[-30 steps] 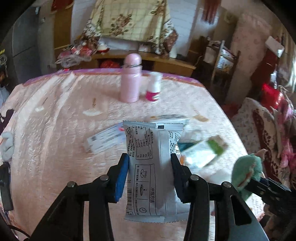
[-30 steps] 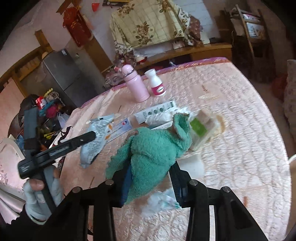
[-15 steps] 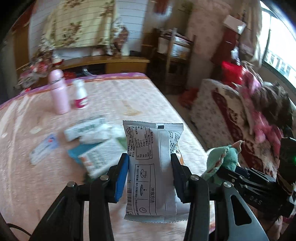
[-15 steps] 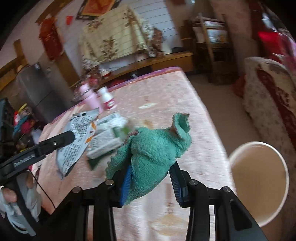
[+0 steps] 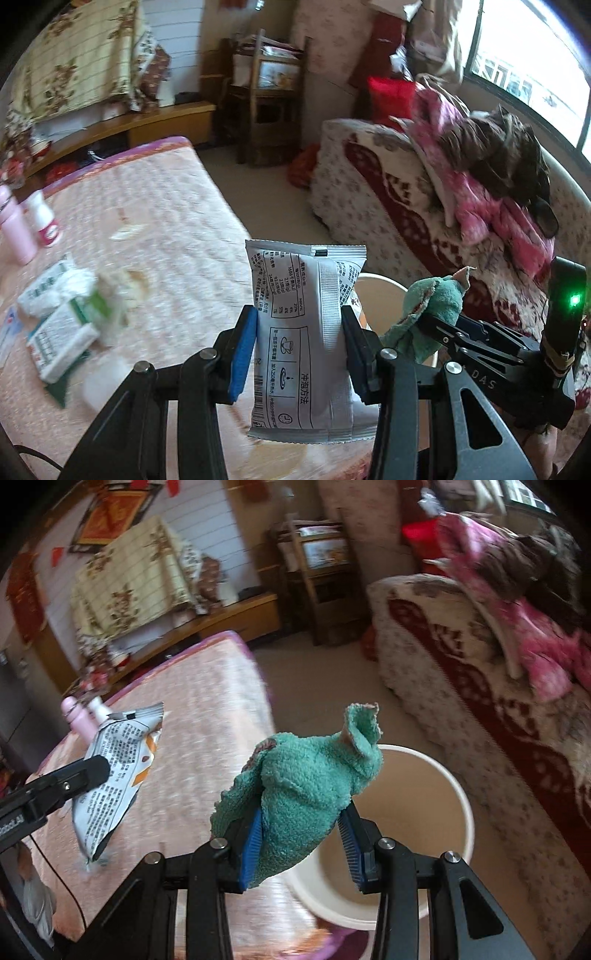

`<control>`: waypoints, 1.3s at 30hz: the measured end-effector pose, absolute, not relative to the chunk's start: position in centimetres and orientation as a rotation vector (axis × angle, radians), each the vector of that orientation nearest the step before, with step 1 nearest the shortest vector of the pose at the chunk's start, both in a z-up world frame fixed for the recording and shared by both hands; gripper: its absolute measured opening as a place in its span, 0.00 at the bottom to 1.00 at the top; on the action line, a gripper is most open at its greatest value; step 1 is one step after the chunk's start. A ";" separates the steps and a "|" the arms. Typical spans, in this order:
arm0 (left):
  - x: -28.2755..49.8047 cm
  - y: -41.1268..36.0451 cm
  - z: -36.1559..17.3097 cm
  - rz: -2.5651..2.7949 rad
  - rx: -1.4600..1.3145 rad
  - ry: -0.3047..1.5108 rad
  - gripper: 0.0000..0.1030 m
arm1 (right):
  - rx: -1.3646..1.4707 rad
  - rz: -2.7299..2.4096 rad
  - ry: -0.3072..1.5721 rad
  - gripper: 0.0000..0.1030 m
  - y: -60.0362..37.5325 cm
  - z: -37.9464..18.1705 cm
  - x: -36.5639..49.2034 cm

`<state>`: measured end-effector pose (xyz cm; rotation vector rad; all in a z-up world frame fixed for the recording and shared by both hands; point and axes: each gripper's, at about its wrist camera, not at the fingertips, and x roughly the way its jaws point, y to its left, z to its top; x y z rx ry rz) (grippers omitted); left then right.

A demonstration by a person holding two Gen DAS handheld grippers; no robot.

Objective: Collect trash
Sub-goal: 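Carry the wrapper and towel in both grippers over the white bucket, then open both grippers to drop the wrapper and towel into the bucket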

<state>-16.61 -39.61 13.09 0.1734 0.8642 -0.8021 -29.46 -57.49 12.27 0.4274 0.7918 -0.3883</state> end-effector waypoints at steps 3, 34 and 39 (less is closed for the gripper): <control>-16.9 -41.8 12.2 -0.831 0.181 0.881 0.45 | 0.446 -0.431 0.806 0.41 -59.3 11.4 -30.1; -18.4 -42.0 11.1 -0.833 0.196 0.829 0.61 | 0.465 -0.555 0.845 0.61 -61.0 8.9 -30.5; -18.1 -39.7 11.6 -0.787 0.197 0.803 0.61 | 0.450 -0.525 0.838 0.62 -59.3 9.5 -29.9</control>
